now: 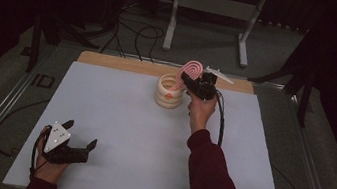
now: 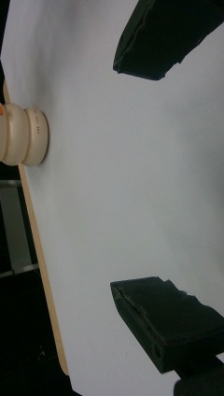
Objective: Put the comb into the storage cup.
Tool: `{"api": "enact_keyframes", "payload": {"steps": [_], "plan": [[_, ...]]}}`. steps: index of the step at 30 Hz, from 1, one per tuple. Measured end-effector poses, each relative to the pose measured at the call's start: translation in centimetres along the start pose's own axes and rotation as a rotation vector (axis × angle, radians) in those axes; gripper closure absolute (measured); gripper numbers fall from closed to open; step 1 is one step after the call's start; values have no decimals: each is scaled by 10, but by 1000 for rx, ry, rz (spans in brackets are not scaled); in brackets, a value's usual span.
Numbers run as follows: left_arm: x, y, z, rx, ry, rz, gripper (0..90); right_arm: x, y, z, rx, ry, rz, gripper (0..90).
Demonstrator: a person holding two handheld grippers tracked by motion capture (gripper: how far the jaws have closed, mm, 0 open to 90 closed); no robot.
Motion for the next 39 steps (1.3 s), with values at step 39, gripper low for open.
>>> {"api": "enact_keyframes", "payload": {"steps": [39], "plan": [[3, -2, 0, 8, 4, -6, 0, -31, -18, -11, -209, 121, -7, 129]]}}
Point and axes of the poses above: each handheld gripper's, and its own axes: x roughly forward along the jaws, z roughly out of its top, y roughly to its left, the point moved 5 cm from there along x, roughly forward along the jaws
